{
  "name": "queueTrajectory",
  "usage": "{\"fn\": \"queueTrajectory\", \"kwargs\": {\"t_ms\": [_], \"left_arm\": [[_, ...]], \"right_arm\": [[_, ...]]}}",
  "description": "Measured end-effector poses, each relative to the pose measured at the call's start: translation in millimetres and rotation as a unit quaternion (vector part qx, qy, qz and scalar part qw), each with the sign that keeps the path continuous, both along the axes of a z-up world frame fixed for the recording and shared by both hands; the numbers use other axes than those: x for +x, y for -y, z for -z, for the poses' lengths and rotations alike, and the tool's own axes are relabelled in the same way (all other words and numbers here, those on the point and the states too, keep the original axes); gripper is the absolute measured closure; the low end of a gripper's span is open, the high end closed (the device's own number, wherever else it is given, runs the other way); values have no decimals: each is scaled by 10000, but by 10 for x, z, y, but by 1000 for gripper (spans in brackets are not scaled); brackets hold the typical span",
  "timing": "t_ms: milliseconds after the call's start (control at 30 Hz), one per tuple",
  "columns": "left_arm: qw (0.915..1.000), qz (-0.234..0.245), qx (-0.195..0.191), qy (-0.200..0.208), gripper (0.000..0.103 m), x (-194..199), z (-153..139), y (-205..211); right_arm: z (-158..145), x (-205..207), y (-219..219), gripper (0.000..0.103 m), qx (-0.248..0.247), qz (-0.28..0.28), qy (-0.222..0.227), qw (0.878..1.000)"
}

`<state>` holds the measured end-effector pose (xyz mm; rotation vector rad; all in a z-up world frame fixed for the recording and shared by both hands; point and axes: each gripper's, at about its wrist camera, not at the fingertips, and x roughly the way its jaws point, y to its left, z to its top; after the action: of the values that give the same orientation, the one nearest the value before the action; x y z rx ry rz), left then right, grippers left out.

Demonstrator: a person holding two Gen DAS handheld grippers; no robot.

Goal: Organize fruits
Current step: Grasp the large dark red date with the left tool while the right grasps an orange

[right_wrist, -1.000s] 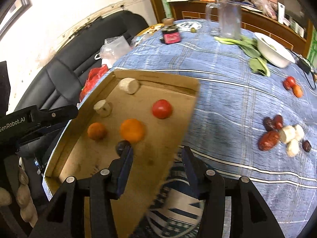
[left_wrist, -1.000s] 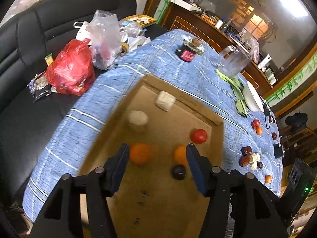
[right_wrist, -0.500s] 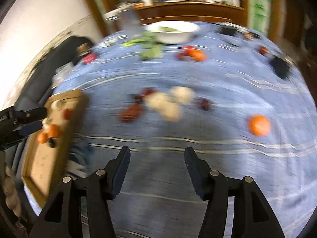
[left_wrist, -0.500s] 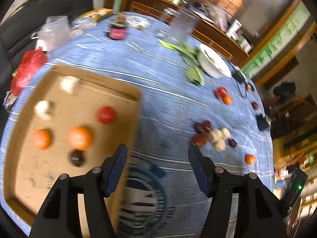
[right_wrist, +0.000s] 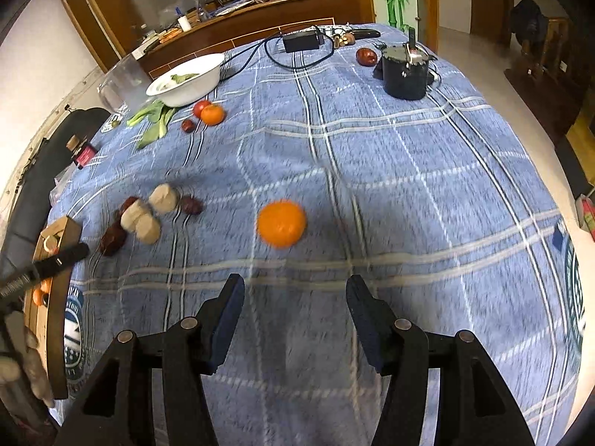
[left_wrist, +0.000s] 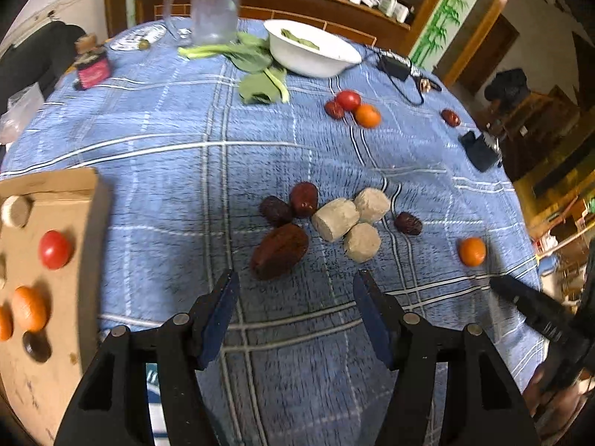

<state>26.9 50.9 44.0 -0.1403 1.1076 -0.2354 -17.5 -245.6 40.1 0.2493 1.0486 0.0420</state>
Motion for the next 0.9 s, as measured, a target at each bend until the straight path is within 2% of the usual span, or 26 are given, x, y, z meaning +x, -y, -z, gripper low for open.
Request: {"fn": "queueTrajectory", "kwargs": {"t_ms": [233, 400, 500, 533, 567, 733, 900], "left_arm": [[9997, 119, 216, -94, 41, 209, 199, 34], [9990, 211, 387, -8, 41, 295, 239, 75], [9979, 245, 590, 72, 48, 276, 243, 108], [9976, 245, 645, 93, 56, 267, 237, 101], [9973, 258, 683, 114, 67, 256, 235, 102], [9976, 291, 618, 117, 67, 196, 231, 102], [9989, 181, 394, 163, 67, 80, 115, 39]], "right_arm": [[92, 370, -71, 42, -179, -199, 13, 9996], [193, 461, -114, 43, -255, -261, -65, 9993], [220, 480, -133, 43, -291, -254, -76, 9992], [221, 481, -139, 44, -304, -256, -54, 9992], [220, 485, -149, 50, -325, -258, -37, 9991], [219, 496, -191, 67, -248, -303, -26, 9992], [167, 435, -225, 67, -191, -319, 1, 9993]]}}
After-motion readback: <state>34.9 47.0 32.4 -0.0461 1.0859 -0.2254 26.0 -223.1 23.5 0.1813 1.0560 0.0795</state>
